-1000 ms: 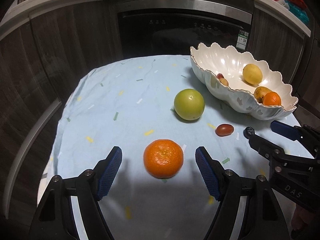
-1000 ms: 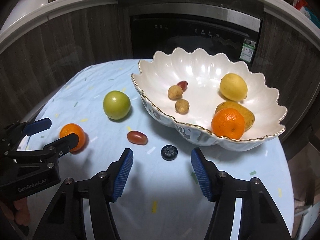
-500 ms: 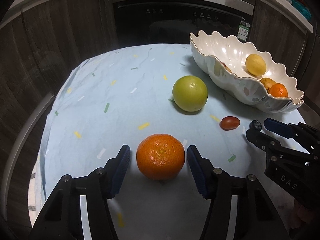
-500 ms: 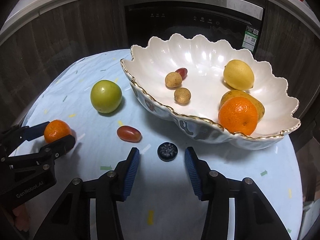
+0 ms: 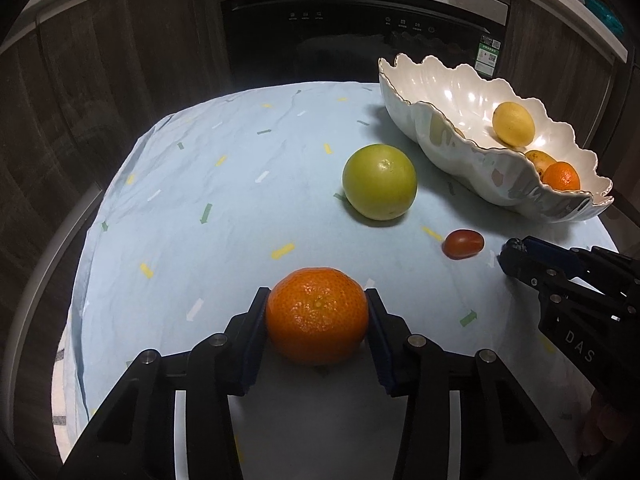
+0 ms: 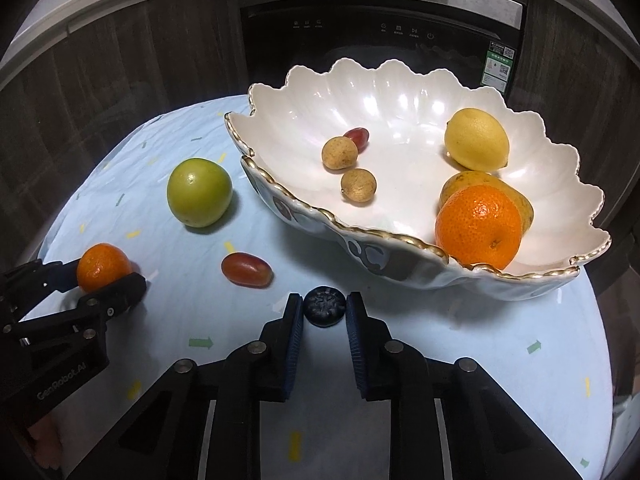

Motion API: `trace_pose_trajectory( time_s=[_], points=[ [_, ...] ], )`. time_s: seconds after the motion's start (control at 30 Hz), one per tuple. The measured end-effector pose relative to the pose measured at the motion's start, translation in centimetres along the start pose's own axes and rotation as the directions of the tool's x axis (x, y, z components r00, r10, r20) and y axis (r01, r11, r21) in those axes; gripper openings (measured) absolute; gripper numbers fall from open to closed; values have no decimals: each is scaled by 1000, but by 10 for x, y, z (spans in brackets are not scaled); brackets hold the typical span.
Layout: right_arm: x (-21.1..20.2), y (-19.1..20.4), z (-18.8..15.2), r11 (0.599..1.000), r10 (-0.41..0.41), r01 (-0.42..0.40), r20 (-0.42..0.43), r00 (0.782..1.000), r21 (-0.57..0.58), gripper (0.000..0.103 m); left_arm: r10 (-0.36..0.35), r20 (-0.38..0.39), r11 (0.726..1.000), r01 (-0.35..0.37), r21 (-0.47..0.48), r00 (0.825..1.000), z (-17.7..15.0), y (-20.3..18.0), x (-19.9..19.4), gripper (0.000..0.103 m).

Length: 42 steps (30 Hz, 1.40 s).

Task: Organize fruits
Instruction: 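Close the left gripper on the second mandarin while the right gripper grasps the blueberry, then carry the mandarin and blueberry into the white bowl and open both grippers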

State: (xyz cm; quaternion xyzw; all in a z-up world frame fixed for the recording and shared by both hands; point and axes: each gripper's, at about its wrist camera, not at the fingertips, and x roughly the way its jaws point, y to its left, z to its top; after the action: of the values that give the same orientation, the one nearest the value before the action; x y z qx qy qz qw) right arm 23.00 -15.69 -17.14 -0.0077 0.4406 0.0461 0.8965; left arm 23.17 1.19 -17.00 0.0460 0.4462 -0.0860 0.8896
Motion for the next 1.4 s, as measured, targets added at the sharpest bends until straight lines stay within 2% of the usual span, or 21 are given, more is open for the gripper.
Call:
trace_pose_trajectory(
  time_s=[0.3,0.73,0.93,1.4],
  points=[
    [-12,2,-1,1000,8,-8,16,1000,-4,23,-4,-2,1000,4,-3,1000,-2,-3,-11,44],
    [-66,-5,7,1000,12,-12,94,995,8,23,-21,68,1000,20,13,997,15,-21,-53,44],
    [-91,-23,14,1000,-13,9,136,991,27,23,-47,96,998,43,36,994,29,-40,-67,44],
    [-113,-69,35,995,-61,44,190,980,88,23,-90,135,993,79,87,987,70,-81,-81,44]
  ],
)
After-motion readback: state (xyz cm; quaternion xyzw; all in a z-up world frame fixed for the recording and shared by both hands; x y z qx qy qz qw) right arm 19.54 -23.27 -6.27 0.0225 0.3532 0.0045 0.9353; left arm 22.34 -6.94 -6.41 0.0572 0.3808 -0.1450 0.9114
